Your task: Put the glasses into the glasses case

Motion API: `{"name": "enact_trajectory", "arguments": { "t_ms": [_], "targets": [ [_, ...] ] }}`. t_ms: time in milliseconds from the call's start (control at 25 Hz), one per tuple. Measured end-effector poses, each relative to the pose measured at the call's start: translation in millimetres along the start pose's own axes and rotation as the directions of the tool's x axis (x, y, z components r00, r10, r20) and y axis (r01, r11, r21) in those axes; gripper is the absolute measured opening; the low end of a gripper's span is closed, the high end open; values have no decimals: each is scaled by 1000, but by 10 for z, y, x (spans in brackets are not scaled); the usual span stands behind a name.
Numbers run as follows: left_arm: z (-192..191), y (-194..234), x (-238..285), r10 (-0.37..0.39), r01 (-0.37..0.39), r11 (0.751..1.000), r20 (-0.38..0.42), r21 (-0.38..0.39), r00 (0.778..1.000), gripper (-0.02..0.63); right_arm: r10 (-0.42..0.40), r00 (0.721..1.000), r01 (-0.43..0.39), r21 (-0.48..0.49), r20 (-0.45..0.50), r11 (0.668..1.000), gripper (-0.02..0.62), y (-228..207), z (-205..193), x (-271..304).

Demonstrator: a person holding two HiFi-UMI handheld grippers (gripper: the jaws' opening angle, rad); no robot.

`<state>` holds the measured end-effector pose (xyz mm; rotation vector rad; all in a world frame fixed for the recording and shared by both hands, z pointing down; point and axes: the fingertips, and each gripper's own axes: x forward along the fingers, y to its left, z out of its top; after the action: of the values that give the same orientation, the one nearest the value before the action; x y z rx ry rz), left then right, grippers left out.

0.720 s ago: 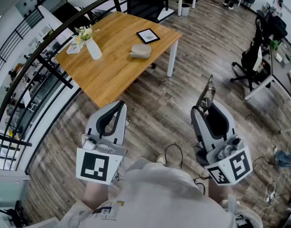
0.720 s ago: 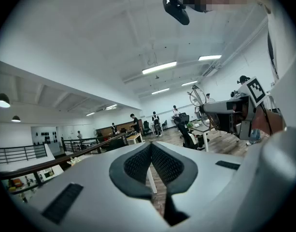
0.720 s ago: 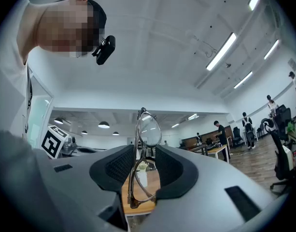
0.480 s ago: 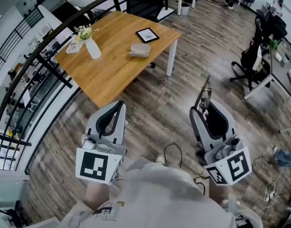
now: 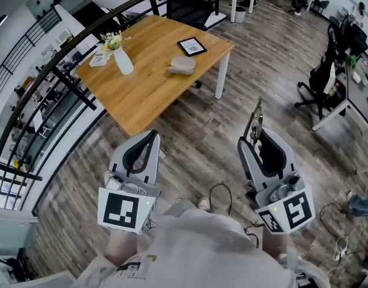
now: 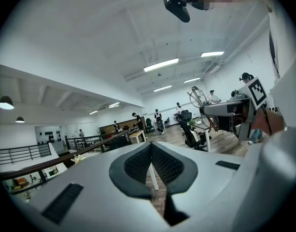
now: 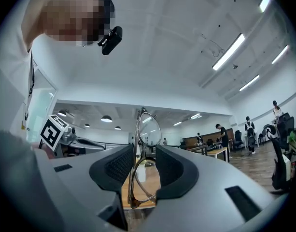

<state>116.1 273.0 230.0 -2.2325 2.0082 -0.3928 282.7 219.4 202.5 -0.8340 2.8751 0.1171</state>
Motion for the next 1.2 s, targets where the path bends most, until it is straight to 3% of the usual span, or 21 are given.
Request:
{"name": "enact_trajectory", "arguments": {
  "t_ms": [640,1200],
  "targets": [
    [-133,69,62,7,-7,1000,6,-24,1000,17,13,1000,-14,-34,-27,999,166,-23,-139,244],
    [-310,734,881,-8,10,999,22,-54,1000,17,-3,996,-1,-56,-85,998,166,-376,-466,1171]
  ]
}}
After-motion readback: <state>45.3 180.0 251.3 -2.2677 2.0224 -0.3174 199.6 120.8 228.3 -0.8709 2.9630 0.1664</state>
